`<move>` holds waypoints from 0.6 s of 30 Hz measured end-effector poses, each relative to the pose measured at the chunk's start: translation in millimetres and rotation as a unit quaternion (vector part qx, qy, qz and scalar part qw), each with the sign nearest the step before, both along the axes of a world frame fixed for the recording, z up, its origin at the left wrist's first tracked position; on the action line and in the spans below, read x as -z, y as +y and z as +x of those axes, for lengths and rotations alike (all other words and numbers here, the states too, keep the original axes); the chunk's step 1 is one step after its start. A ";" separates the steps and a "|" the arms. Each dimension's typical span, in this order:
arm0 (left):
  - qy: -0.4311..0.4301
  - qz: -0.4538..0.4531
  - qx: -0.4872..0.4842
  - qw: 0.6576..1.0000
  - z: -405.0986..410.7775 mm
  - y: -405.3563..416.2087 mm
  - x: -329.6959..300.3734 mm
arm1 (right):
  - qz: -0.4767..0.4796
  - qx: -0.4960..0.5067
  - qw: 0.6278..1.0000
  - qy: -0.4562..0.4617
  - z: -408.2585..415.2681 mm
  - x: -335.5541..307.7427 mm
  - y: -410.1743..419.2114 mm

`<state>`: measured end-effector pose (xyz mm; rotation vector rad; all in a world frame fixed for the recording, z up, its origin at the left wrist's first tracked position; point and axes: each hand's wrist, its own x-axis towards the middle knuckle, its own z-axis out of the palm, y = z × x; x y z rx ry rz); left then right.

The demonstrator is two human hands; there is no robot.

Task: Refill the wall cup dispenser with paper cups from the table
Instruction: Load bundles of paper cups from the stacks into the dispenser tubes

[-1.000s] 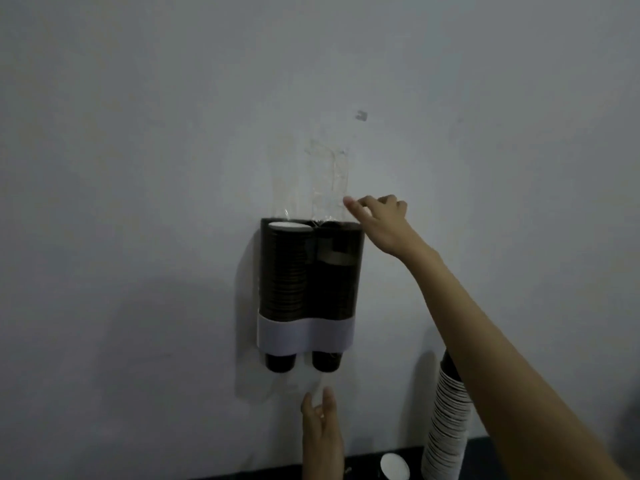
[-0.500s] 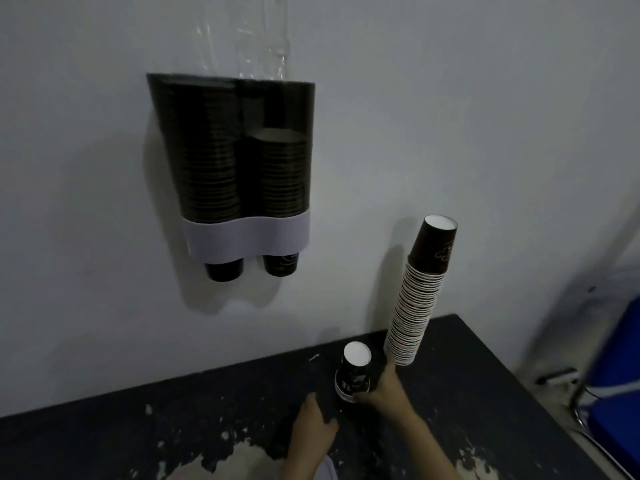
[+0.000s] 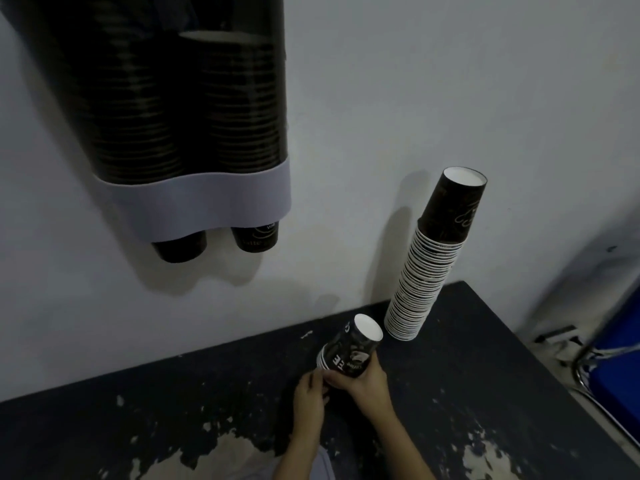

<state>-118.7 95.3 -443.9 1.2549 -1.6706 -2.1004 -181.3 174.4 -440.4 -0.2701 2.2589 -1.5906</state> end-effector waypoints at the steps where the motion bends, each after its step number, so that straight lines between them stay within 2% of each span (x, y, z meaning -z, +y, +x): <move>1: 0.022 0.031 -0.012 0.999 -0.5 1.4 -2.7 | -0.017 -0.001 1.000 -0.007 2.8 -2.8 -0.1; 4: 0.088 0.066 -0.039 0.993 -0.8 5.5 -13.9 | -0.066 0.030 0.997 -0.018 9.1 -10.3 -0.8; 7: 0.119 0.074 -0.060 0.988 -3.0 5.9 -27.1 | -0.074 0.064 0.995 0.015 13.3 -22.5 -4.9; 13: 0.112 0.144 -0.118 0.976 2.4 4.4 -42.1 | -0.092 0.087 0.988 0.094 15.7 -62.7 -6.6; 18: 0.051 0.217 -0.182 0.958 17.6 -0.6 -40.1 | -0.146 0.080 0.977 0.134 1.8 -93.8 5.7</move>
